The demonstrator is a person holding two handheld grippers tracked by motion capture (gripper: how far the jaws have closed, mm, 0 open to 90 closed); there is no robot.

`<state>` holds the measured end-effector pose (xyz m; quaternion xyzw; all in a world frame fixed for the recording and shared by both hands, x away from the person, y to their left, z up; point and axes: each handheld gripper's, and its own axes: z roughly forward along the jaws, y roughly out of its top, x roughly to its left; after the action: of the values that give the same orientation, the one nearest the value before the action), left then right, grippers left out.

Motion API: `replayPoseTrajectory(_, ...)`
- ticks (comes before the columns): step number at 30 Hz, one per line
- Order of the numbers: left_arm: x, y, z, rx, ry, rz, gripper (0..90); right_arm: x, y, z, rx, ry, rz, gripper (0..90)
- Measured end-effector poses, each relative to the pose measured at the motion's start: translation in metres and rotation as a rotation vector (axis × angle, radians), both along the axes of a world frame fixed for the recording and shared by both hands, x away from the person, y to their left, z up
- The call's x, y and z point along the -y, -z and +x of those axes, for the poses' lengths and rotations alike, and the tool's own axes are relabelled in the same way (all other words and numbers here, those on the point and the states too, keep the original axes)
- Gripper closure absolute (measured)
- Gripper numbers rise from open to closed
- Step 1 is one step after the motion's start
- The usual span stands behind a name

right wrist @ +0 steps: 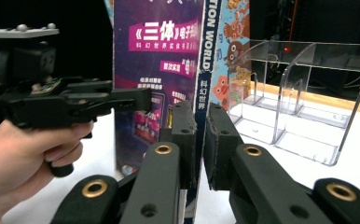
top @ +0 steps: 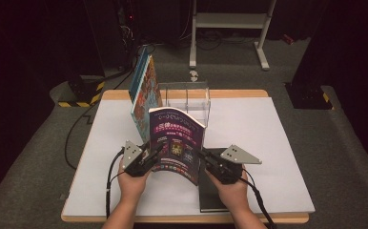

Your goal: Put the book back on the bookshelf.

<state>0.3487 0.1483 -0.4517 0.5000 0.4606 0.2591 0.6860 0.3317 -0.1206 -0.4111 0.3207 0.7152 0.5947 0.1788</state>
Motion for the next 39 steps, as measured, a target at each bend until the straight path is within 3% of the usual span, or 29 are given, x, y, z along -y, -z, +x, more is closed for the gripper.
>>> replayPoseTrajectory(5, -0.005, 0.001, -0.004, 0.000, 0.003, 0.003, 54.6, 0.005, 0.003, -0.009, 0.006, -0.017, 0.006, 83.7)
replayPoseTrajectory(10, -0.009, 0.004, -0.011, -0.012, -0.020, 0.021, 53.1, 0.006, 0.004, -0.012, 0.017, -0.028, 0.007, 83.6)
replayPoseTrajectory(18, -0.013, 0.015, -0.022, -0.055, -0.071, 0.054, 54.6, 0.006, 0.007, -0.017, 0.044, -0.050, 0.003, 83.7)
replayPoseTrajectory(22, -0.007, 0.020, -0.030, -0.067, -0.044, 0.087, 60.2, 0.008, 0.008, -0.018, 0.049, -0.055, 0.005, 83.7)
replayPoseTrajectory(31, 0.023, 0.033, -0.012, -0.110, -0.014, 0.120, 62.2, 0.006, 0.009, -0.022, 0.075, -0.076, -0.002, 83.7)
replayPoseTrajectory(39, 0.034, 0.038, 0.004, -0.117, -0.009, 0.091, 63.7, -0.001, 0.008, -0.023, 0.108, -0.063, -0.030, 83.9)
